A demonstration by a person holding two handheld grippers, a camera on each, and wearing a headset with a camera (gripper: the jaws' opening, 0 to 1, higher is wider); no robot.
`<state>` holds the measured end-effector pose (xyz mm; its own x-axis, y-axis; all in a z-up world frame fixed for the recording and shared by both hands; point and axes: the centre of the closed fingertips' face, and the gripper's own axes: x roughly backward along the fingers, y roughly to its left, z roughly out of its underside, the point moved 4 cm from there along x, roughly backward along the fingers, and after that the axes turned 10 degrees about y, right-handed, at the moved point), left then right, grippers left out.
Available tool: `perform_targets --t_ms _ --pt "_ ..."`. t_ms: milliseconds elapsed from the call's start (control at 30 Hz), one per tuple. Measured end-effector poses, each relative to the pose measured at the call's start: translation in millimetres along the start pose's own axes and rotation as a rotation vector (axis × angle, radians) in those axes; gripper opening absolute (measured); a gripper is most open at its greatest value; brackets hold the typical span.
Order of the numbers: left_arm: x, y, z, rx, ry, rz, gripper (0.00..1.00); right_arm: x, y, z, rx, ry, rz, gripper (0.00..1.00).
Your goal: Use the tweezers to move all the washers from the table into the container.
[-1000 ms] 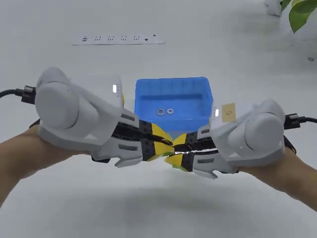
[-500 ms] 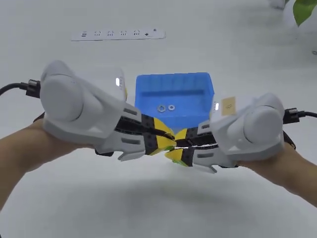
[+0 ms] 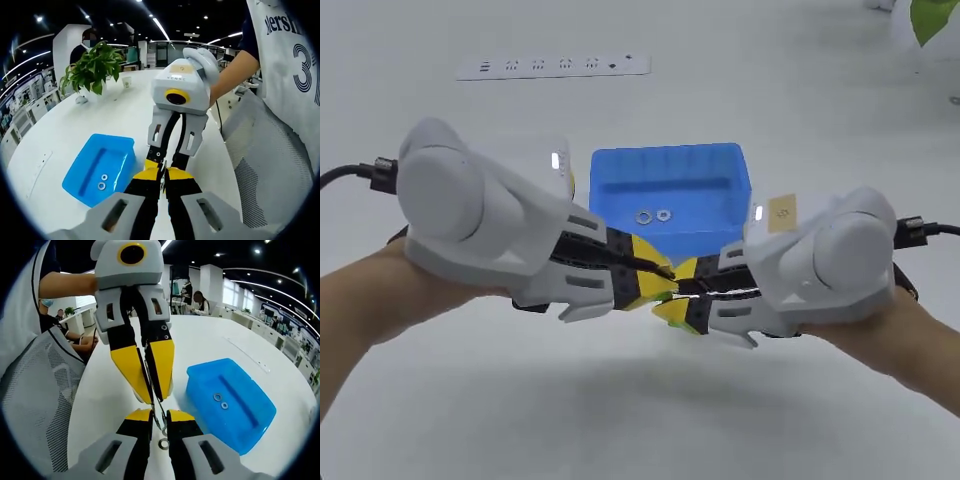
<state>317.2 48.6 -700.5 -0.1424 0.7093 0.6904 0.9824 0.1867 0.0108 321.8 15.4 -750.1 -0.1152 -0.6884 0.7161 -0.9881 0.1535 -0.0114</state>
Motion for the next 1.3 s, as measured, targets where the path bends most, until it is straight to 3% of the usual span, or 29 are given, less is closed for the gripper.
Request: perform_targets --t_ms 1033,1300 --pt "-2.9 3.4 2.1 0.025 0.002 0.015 0.07 -0.3 -2.2 6.7 -0.025 0.008 0.007 0.11" --pt "-2.9 0.5 1.3 0.012 0.012 0.017 0.07 0.2 0.6 6.6 0.006 0.016 0.021 0.11"
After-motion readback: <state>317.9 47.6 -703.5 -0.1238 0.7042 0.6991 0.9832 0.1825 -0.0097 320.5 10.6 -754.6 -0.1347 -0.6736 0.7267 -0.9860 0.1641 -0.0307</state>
